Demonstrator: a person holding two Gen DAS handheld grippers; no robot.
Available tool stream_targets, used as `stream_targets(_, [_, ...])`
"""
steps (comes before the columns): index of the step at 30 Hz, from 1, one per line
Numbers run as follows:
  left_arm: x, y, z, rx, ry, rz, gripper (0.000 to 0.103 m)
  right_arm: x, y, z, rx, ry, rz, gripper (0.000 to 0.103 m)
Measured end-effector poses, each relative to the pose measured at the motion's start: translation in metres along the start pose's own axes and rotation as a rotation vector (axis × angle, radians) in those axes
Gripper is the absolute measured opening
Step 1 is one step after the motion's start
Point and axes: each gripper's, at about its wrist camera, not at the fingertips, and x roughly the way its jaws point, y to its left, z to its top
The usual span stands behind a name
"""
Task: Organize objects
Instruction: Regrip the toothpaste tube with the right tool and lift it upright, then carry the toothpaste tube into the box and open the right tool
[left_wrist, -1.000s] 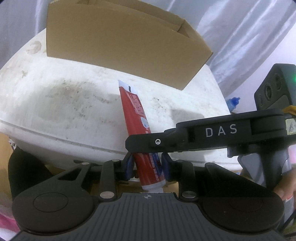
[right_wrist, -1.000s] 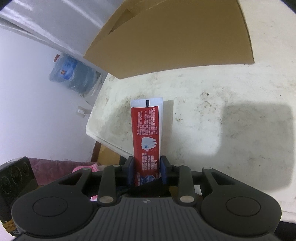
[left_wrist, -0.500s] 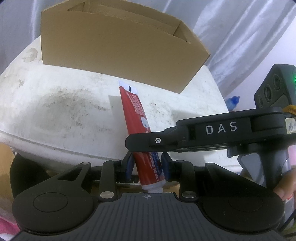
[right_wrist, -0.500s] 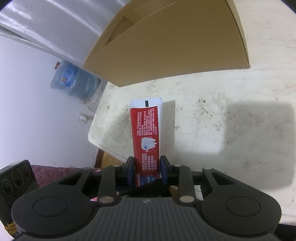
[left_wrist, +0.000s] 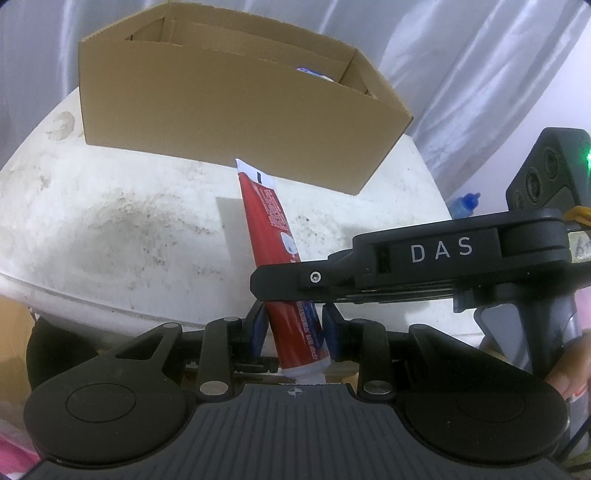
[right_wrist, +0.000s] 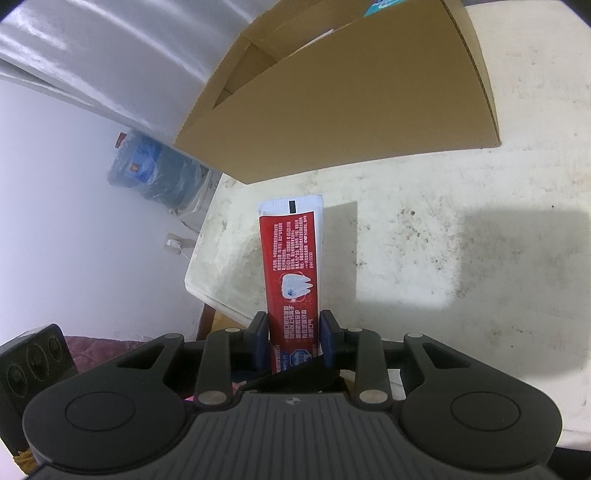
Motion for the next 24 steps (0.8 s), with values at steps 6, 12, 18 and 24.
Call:
stream_targets(6, [-0.004,-0.001,0.001,0.013,-0.010,0.000,0.031,-0.005,0.000,0.000,-0.001,-0.011,0.009,0.033])
stream_targets(12, [-0.013,-0.004,0.006,0.031,-0.031,0.004,0.031,-0.011,0.004,0.003,-0.004,-0.028,0.026,0.033])
stream_targets(18, [-0.037,-0.013,0.026,0.084,-0.093,0.006,0.031,-0.031,0.023,0.012,-0.029,-0.102,0.061,0.033])
stream_targets(24, [-0.059,-0.025,0.076,0.166,-0.165,-0.021,0.031,-0.059,0.047,0.042,-0.047,-0.214,0.097,0.033])
